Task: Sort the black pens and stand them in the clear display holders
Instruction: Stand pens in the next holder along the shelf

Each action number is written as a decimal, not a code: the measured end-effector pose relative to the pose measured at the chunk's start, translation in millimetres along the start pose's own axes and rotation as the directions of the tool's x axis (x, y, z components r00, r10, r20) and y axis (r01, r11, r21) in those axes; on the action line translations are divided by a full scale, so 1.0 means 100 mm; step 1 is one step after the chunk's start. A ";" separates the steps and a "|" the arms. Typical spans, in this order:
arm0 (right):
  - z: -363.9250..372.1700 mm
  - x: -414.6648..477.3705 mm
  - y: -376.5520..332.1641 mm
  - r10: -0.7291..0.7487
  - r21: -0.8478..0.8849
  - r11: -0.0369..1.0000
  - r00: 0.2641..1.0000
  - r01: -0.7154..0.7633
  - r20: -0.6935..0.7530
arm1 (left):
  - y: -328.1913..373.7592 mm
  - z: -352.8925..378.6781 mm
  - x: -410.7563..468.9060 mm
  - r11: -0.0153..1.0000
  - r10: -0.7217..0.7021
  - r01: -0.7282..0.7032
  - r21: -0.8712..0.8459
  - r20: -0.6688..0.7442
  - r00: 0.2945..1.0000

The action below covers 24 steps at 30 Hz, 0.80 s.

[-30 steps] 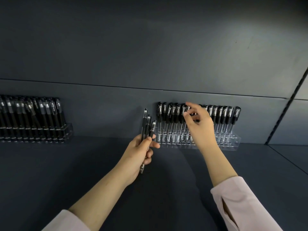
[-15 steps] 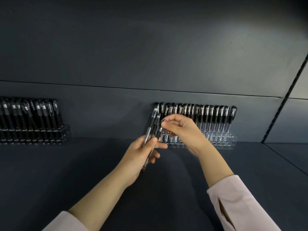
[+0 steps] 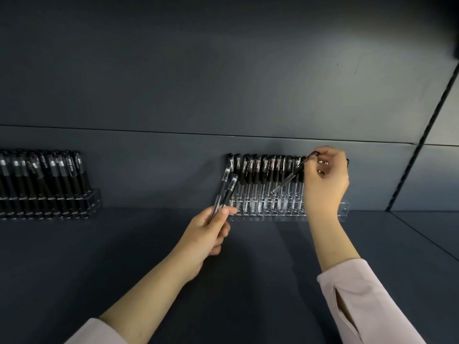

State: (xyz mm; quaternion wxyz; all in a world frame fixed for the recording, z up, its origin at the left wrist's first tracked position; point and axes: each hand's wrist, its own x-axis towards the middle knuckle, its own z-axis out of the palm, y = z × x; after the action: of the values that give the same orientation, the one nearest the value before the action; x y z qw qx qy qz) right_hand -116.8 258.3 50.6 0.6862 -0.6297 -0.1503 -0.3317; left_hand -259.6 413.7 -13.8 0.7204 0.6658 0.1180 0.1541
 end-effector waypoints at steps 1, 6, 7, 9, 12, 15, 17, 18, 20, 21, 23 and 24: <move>0.01 -0.01 0.00 -0.024 -0.022 0.999 0.999 0.024 0.022 | 0.00 0.00 0.00 1.000 -0.001 0.001 0.001 -0.002 1.000; 0.05 -0.06 0.03 -0.109 -0.108 0.986 0.982 0.127 0.154 | 0.00 -0.01 0.00 1.000 0.003 -0.003 0.011 -0.006 1.000; 0.06 -0.06 0.04 -0.124 -0.115 0.983 0.976 0.146 0.180 | 0.00 -0.01 0.00 1.000 0.004 -0.004 0.009 -0.006 1.000; 0.08 -0.07 0.08 -0.170 -0.149 0.967 0.956 0.209 0.239 | 0.01 0.00 0.00 1.000 0.004 -0.004 0.007 -0.005 1.000; 0.11 -0.09 0.16 -0.270 -0.234 0.901 0.895 0.365 0.354 | 0.00 -0.01 0.00 1.000 -0.001 0.001 0.010 -0.007 1.000; 0.13 -0.10 0.25 -0.282 -0.278 0.855 0.842 0.438 0.460 | 0.01 -0.01 0.01 1.000 -0.010 0.010 0.011 -0.008 1.000; 0.14 -0.10 0.29 -0.247 -0.324 0.832 0.823 0.451 0.512 | 0.01 -0.02 0.01 1.000 -0.013 0.013 0.007 -0.009 1.000; 0.15 -0.11 0.31 -0.219 -0.347 0.824 0.816 0.448 0.534 | 0.01 -0.02 0.01 1.000 -0.013 0.013 0.006 -0.009 1.000; 0.16 -0.12 0.33 -0.142 -0.379 0.834 0.818 0.402 0.557 | 0.01 -0.03 0.01 1.000 -0.011 0.011 0.006 -0.010 1.000; 0.16 -0.12 0.34 -0.102 -0.386 0.847 0.825 0.364 0.555 | 0.01 -0.03 0.02 1.000 -0.010 0.010 0.005 -0.011 1.000; 0.16 -0.11 0.36 -0.040 -0.393 0.871 0.840 0.295 0.542 | 0.01 -0.04 0.02 1.000 -0.012 0.012 -0.003 -0.014 1.000; 0.16 -0.11 0.37 -0.011 -0.397 0.878 0.840 0.268 0.542 | 0.00 -0.04 0.02 1.000 -0.015 0.015 -0.007 -0.017 1.000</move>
State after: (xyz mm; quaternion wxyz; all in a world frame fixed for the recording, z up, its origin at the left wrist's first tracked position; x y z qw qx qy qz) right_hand -97.4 276.5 18.3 0.4238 -0.8263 -0.2960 -0.2237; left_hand -259.2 417.7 -13.6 0.7228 0.6611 0.1284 0.1548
